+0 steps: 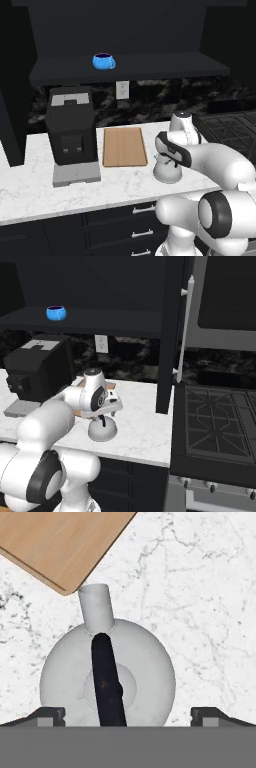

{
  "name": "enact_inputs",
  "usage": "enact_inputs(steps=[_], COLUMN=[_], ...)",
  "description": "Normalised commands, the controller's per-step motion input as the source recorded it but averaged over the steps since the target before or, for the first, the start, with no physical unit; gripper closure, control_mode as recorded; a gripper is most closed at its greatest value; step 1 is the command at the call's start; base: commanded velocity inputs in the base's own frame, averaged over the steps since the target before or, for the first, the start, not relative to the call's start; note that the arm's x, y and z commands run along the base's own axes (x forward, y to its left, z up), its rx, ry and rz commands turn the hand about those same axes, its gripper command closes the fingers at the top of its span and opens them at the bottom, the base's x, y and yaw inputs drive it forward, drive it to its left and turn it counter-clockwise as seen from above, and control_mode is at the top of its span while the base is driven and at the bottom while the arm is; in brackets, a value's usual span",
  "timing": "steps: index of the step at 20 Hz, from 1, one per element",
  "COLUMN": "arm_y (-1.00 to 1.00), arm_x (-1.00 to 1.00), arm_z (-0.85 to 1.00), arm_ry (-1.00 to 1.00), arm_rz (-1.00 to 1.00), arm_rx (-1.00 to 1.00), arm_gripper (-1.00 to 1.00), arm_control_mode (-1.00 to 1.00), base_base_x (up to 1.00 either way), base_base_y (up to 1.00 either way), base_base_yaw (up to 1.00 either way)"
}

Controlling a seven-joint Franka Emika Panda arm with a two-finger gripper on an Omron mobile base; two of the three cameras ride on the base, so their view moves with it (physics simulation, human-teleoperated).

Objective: Pick the kettle from the counter and place it on the tray. Then pick the mug from the cabinet and place it on the tray. Then close the cabinet doors.

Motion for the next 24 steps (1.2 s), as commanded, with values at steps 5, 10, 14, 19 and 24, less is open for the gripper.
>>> enact_inputs(steps=[5,10,14,19,24], arm_y=[0.00,0.00,0.00,0.00,0.05], arm_x=[0.09,-0.02,-0.03,-0.07,-0.11], arm_z=[-0.19,0.00,-0.05,-0.11,0.13], arm_ry=[0.00,-0.03,-0.01,0.00,0.00], arm_rz=[0.05,0.03,0.04,0.04,0.03], arm_rx=[-0.03,0.00,0.00,0.00,0.03], arm_gripper=[-1.00,1.00,1.00,1.00,1.00], arm_control_mode=[-1.00,-1.00,-1.00,-1.00,-1.00], base_base_x=[0.00,0.00,0.00,0.00,0.00], base_base_y=[0.00,0.00,0.00,0.00,0.00], base_base_yaw=[0.00,0.00,0.00,0.00,0.00])
